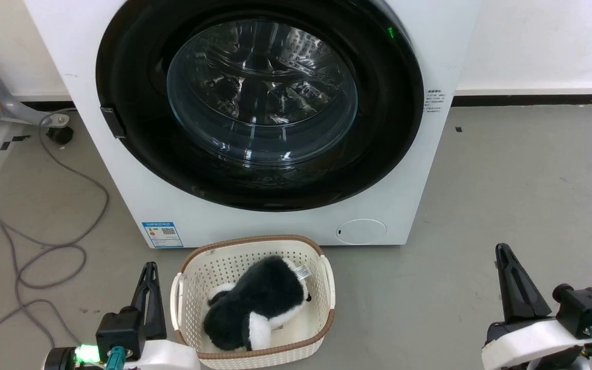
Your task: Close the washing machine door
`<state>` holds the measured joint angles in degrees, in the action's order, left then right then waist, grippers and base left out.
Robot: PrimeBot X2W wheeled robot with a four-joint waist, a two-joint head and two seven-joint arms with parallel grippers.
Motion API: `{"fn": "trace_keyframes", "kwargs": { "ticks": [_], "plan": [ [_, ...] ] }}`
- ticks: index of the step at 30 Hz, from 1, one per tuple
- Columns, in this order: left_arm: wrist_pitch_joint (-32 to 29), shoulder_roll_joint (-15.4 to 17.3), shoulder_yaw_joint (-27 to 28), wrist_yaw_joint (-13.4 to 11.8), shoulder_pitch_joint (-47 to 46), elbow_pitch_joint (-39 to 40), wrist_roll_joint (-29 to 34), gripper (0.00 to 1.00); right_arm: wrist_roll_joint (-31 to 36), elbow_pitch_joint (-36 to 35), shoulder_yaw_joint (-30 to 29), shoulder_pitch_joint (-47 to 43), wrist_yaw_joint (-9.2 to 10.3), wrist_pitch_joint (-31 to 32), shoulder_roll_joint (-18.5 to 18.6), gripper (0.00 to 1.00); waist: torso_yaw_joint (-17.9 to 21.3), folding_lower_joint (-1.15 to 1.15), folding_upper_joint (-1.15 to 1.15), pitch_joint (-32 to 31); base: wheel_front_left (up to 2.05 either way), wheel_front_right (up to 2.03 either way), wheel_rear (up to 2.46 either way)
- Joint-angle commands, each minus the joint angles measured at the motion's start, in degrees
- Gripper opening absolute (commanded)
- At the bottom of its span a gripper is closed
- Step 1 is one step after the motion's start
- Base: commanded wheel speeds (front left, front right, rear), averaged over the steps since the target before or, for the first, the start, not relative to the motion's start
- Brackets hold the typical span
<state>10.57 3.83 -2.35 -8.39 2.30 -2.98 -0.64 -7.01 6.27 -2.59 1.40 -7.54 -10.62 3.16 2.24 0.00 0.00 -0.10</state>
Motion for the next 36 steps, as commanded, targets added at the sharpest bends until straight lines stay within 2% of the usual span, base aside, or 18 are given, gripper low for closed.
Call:
{"fn": "trace_keyframes", "kwargs": {
  "ticks": [1,36],
  "plan": [
    [-0.3,-0.1,0.2,0.4,-0.6,0.3,0.2,0.00,0.6,-0.6,0.2,-0.4,0.02,0.3,-0.1,0.00,0.0,0.00,0.00,0.0,0.00,0.00,0.00],
    [-4.3,-0.5,1.1,3.5,-1.3,1.3,0.3,0.00,3.1,-2.8,1.1,-0.8,0.03,4.3,-0.2,0.00,-0.9,0.00,0.00,0.0,0.00,0.00,0.00]
  ]
}}
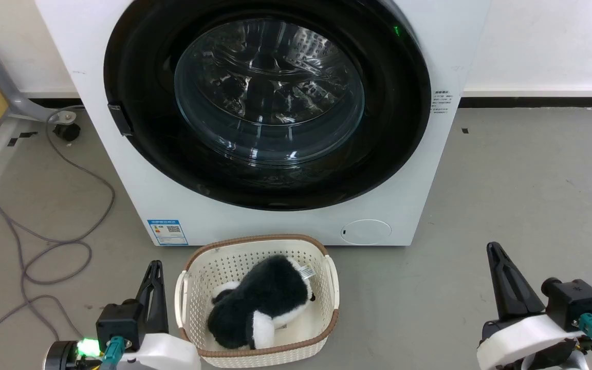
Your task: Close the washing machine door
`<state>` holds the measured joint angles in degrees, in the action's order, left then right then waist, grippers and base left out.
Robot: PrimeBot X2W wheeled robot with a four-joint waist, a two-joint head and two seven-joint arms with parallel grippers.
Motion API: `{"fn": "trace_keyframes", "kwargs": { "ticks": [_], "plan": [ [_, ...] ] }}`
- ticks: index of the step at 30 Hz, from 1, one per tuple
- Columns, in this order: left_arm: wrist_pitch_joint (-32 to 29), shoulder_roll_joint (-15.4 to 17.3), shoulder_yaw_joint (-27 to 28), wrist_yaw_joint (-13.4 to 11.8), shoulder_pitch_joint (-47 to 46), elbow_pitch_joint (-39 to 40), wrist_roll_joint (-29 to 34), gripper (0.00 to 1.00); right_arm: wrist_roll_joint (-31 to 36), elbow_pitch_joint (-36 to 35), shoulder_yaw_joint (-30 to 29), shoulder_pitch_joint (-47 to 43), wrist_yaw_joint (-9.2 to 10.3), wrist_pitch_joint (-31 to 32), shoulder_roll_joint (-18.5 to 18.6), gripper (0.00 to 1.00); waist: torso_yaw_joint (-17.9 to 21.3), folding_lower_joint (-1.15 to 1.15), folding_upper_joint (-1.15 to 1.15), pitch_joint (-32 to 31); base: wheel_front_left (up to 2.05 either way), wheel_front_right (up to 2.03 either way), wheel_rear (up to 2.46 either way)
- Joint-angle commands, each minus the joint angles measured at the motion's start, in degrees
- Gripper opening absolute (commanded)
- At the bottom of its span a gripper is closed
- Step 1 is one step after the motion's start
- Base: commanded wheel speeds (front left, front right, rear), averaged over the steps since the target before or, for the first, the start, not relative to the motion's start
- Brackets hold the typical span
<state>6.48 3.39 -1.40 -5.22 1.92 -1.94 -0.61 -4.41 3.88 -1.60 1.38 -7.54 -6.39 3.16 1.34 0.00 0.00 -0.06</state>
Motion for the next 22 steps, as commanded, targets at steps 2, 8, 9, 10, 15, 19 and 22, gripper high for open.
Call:
{"fn": "trace_keyframes", "kwargs": {
  "ticks": [2,8,9,10,15,19,22],
  "plan": [
    [-0.4,0.0,0.2,0.5,-0.9,0.4,0.3,0.00,0.6,-0.6,0.2,-0.8,0.03,0.3,-0.2,0.00,0.0,0.00,0.00,0.0,0.00,0.00,0.00],
    [-1.1,-0.1,0.3,1.1,-1.0,0.5,0.4,0.00,1.1,-1.0,0.3,-0.9,0.03,1.0,-0.2,0.00,-0.2,0.00,0.00,0.0,0.00,0.00,0.00],
    [-1.3,-0.1,0.3,1.2,-1.1,0.6,0.4,0.00,1.2,-1.0,0.4,-0.9,0.03,1.1,-0.2,0.00,-0.2,0.00,0.00,0.0,0.00,0.00,0.00],
    [-1.4,-0.1,0.4,1.3,-1.1,0.6,0.4,0.00,1.2,-1.1,0.4,-0.9,0.03,1.3,-0.2,0.00,-0.3,0.00,0.00,0.0,0.00,0.00,0.00],
    [-2.2,-0.2,0.5,1.9,-1.2,0.8,0.4,0.00,1.7,-1.5,0.6,-1.0,0.04,2.1,-0.2,0.00,-0.4,0.00,0.00,0.0,0.00,0.00,0.00],
    [-2.7,-0.2,0.6,2.3,-1.3,0.9,0.4,0.00,2.0,-1.8,0.7,-1.0,0.04,2.6,-0.2,0.00,-0.5,0.00,0.00,0.0,0.00,0.00,0.00],
    [-3.0,-0.2,0.7,2.5,-1.4,1.0,0.4,0.00,2.3,-2.0,0.8,-1.0,0.04,2.9,-0.2,0.00,-0.6,0.00,0.00,0.0,0.00,0.00,0.00]
  ]
}}
